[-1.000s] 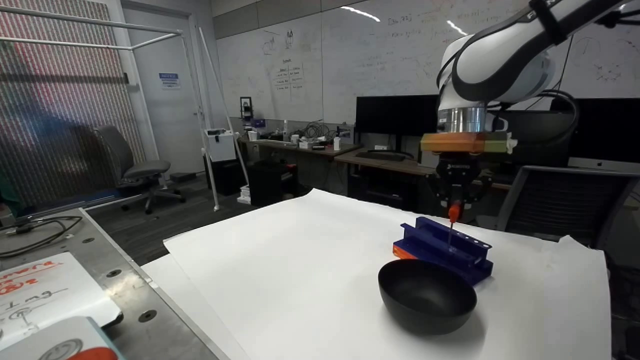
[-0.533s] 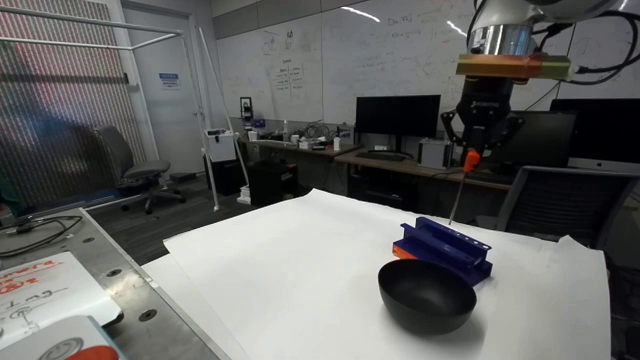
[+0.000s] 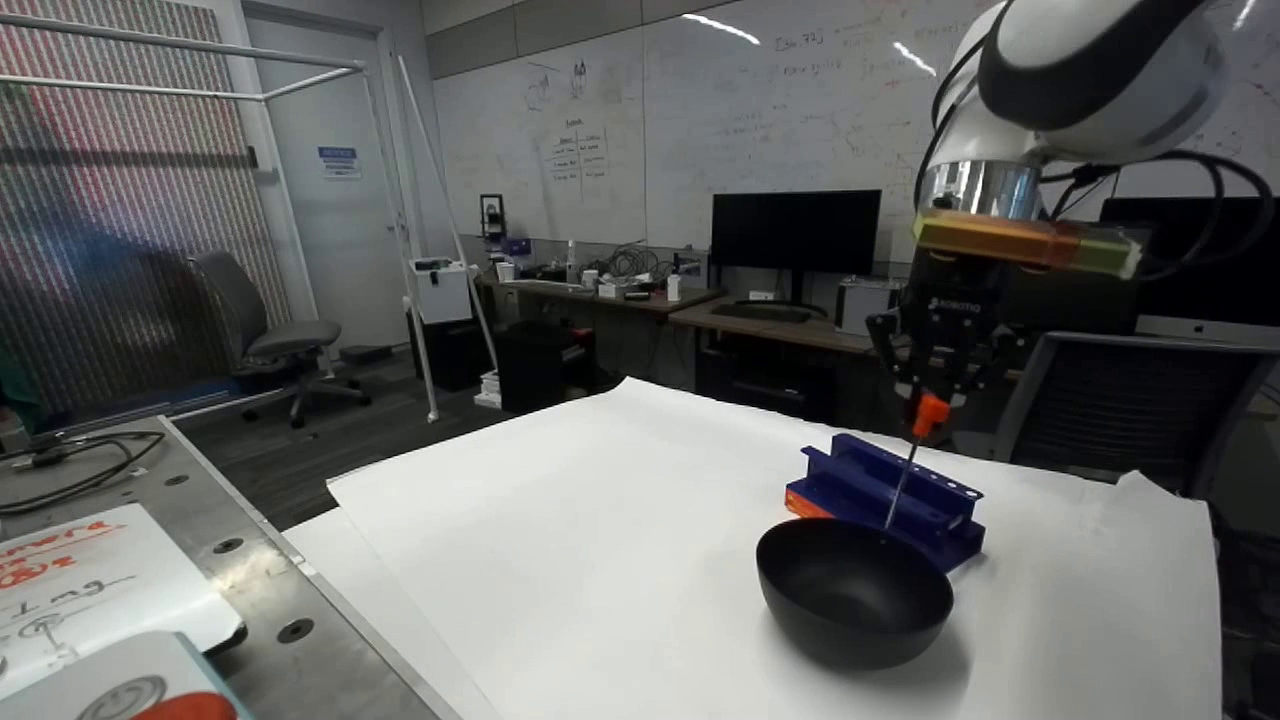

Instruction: Remove the wrench from the tool box and put it in the bowl

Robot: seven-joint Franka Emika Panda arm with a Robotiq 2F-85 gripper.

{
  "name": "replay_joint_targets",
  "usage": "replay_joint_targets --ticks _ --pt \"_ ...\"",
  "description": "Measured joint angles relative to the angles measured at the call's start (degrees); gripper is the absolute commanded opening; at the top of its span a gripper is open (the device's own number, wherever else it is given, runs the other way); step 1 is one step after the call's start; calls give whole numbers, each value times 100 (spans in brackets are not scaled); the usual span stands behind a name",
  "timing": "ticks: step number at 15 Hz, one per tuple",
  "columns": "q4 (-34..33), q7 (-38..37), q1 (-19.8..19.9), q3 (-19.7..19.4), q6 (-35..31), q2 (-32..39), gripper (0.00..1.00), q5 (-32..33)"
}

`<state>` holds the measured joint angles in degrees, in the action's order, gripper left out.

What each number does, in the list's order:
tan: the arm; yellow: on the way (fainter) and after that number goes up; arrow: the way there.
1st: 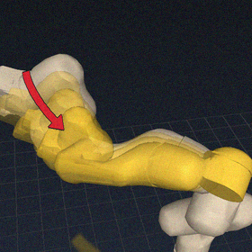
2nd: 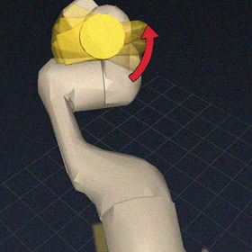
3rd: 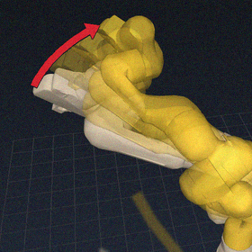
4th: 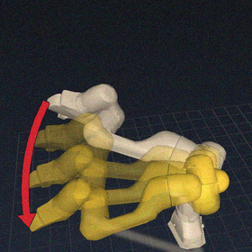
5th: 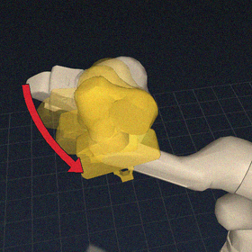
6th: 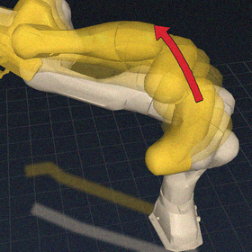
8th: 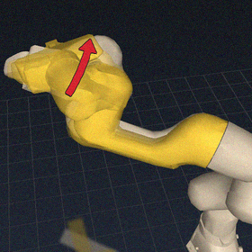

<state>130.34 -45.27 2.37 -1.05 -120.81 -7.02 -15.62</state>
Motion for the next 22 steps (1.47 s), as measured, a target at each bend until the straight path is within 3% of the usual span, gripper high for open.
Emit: replay_joint_targets --ticks 9,10,11,13,20,22 --pt "1001 979 -224 278 -1819 531 6 -26" --pt "1098 996 -285 339 -1957 599 15 6" --pt "1179 1011 -351 398 -2063 682 41 23" --pt "1274 1033 -474 495 -2171 865 43 24" --pt "1253 1053 -594 500 -2507 960 95 69" --pt "1199 1090 -570 424 -2322 731 100 119"
